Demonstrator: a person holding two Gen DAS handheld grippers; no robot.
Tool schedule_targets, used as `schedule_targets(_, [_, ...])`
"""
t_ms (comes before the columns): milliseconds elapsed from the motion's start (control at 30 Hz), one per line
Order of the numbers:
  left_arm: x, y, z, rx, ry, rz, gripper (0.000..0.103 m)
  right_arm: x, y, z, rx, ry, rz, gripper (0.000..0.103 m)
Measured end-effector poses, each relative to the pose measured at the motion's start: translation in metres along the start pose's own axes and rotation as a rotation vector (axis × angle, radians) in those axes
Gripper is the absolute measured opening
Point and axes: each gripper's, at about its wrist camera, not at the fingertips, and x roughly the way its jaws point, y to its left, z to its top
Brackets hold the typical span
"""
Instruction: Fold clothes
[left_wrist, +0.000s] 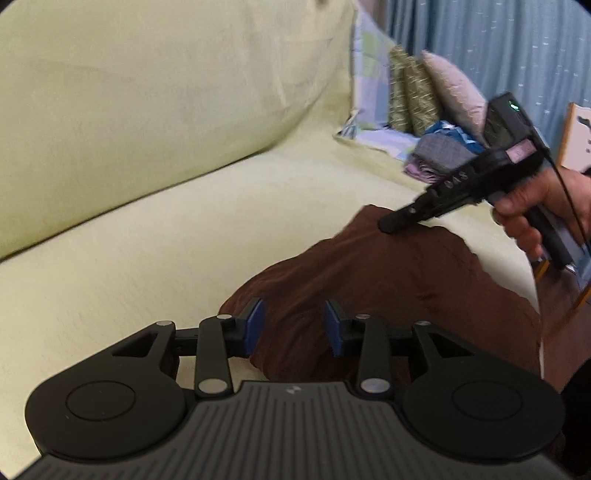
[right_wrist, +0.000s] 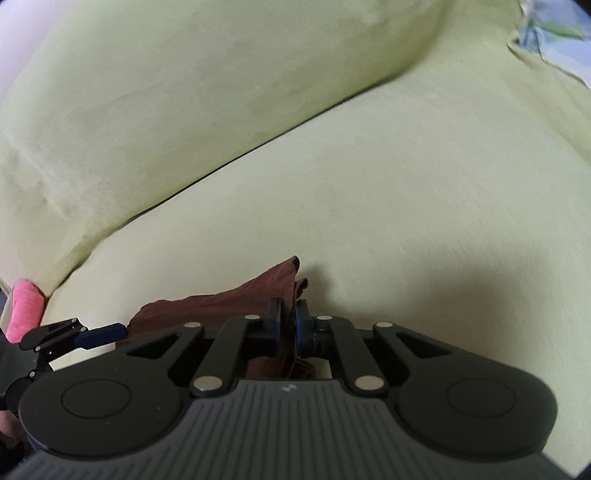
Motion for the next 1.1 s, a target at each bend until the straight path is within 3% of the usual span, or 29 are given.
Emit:
schedule_targets(133, [-0.003, 0.01, 0.004, -0.054, -0.023, -0.007, 0.045, -0.003, -0.003, -0.001, 0.034, -0.052, 0.033, 0.004])
schedule_targets(267, [0.011, 0.018, 0.001, -0.062, 0.038, 0.025, 0.046, 0.009, -0.013, -0.002, 0.028, 0.013, 0.006, 0.007])
schedule_targets(333, [0.016, 0.021, -0.001, -0.078, 0.053, 0.029, 0.049, 0.002, -0.008, -0.001, 0.021, -0.019, -0.018, 0.021])
schedule_targets(400, [0.018, 0.026, -0.002, -0.11, 0.052, 0.018, 0.049, -0.012, 0.003, -0.002, -0.022, -0.062, -0.042, 0.024])
schedule_targets(567, [0.011, 0.049, -0.001, -0.278, 0.062, -0.023, 0.048, -0.05, 0.043, -0.015, -0.167, -0.159, -0.063, 0.024])
schedule_targets(767, [0.023, 0.093, -0.015, -0.661, 0.137, -0.149, 0.048, -0.066, 0.109, -0.067, -0.45, -0.132, -0.022, 0.025])
schedule_targets(867, [0.039, 0.106, -0.017, -0.756, 0.172, -0.225, 0.048, -0.064, 0.12, -0.093, -0.476, -0.097, 0.016, 0.026])
schedule_targets(967, [0.06, 0.114, -0.012, -0.794, 0.218, -0.297, 0.048, -0.062, 0.127, -0.12, -0.482, -0.058, 0.059, 0.027])
schedule_targets(1100, [0.072, 0.111, 0.001, -0.682, 0.217, -0.268, 0.027, -0.05, 0.139, -0.145, -0.544, 0.009, 0.06, 0.027])
